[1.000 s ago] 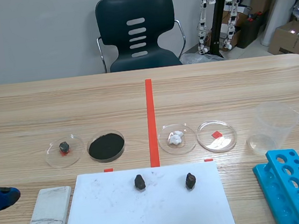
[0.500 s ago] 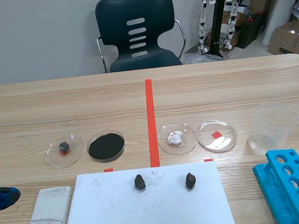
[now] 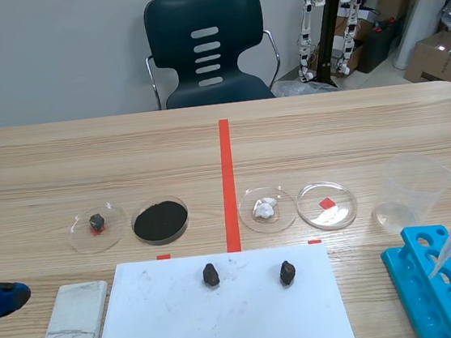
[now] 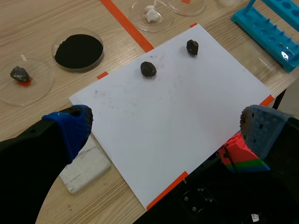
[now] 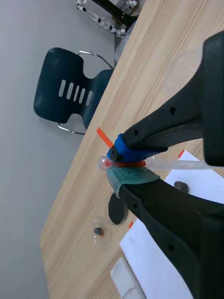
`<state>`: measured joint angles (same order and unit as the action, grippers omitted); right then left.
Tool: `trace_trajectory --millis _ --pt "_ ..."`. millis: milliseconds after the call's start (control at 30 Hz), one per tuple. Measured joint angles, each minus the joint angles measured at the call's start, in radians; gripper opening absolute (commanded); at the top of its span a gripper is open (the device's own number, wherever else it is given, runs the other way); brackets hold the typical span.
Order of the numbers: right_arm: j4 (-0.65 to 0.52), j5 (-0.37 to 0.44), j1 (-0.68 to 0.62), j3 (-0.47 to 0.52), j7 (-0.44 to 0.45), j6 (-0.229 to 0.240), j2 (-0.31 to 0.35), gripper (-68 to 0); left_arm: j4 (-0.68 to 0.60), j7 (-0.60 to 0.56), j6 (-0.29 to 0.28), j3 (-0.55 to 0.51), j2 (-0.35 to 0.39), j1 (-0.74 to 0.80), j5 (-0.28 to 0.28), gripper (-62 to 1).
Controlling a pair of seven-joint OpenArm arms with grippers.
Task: Pick up the dropper by the top with the right hand
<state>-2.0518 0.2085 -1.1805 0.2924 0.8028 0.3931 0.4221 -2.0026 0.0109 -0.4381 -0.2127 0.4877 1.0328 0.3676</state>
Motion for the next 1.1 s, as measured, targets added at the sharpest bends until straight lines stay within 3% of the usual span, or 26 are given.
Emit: trace_trajectory --millis 200,300,533,1100 --pt "-0.014 -0.064 -0.04 0.0 0.003 0.0 0.002 -66.4 0.0 0.0 0.0 0.0 0.0 0.0 0.0 1.4" --pt "-0.015 -0.089 -0.043 0.0 0.008 0.024 0.002 -66.4 0.0 0.0 0.0 0.0 0.0 0.0 0.0 1.4" --pt "-0.015 -0.089 -0.043 0.0 0.089 0.049 0.002 -66.4 0.0 0.0 0.0 0.0 0.0 0.0 0.0 1.4" --pt "-0.015 -0.085 -0.043 0.0 0.09 0.048 0.002 -66.4 0.0 0.0 0.0 0.0 0.0 0.0 0.0 1.4"
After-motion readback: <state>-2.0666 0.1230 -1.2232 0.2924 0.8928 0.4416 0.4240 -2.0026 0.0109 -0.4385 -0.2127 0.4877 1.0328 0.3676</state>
